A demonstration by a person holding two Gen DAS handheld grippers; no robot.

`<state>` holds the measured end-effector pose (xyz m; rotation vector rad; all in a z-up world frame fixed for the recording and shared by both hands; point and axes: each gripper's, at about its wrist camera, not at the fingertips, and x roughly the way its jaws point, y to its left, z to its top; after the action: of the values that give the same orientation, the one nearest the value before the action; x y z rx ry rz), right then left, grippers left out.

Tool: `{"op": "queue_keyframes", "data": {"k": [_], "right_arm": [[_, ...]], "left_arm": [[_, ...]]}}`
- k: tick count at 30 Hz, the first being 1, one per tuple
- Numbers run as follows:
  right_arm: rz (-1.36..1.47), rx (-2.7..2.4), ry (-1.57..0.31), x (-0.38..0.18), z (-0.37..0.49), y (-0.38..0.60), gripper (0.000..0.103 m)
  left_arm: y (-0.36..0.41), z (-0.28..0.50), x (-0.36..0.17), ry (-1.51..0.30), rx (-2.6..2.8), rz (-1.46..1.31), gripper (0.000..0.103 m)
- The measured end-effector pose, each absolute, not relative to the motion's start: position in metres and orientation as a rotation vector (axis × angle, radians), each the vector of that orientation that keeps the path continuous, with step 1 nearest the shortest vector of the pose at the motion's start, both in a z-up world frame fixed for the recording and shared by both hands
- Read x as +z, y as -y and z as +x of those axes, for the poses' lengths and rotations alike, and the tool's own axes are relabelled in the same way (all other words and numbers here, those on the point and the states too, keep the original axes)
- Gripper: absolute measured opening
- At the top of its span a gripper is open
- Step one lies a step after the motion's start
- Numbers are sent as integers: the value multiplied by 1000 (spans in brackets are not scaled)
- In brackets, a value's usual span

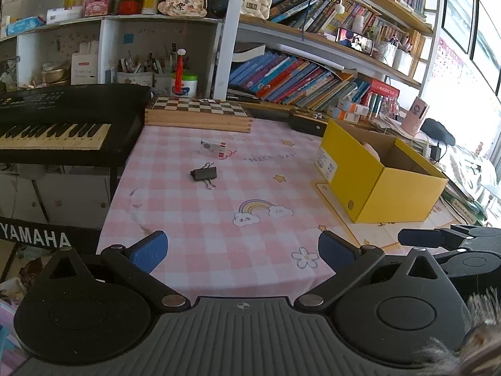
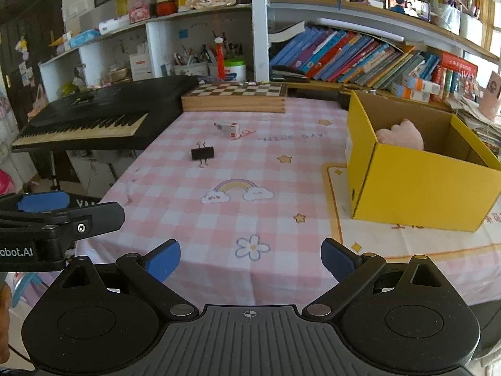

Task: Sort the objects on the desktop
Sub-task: 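Withdraw both tools from the box back toward the table, then move the left tool down to the black binder clip while the right tool approaches the white box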

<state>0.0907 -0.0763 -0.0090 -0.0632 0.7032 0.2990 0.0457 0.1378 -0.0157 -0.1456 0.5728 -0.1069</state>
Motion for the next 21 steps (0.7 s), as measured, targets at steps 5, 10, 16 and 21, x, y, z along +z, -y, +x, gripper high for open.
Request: {"op": "queue_keyframes", "data": {"k": [5, 10, 16, 21], "right_arm": [[-60, 310, -718, -12, 113, 76, 98], [-69, 326, -731, -15, 137, 75, 98], [-82, 353, -729, -16, 167, 75, 98], [-85, 374, -731, -17, 191, 76, 98]], "left_arm": [[-136, 65, -17, -586, -101, -140, 103], [-138, 87, -21, -604, -84, -157, 103], [-138, 114, -22, -610, -47, -169, 103], [-137, 136, -22, -614, -15, -181, 103]]}}
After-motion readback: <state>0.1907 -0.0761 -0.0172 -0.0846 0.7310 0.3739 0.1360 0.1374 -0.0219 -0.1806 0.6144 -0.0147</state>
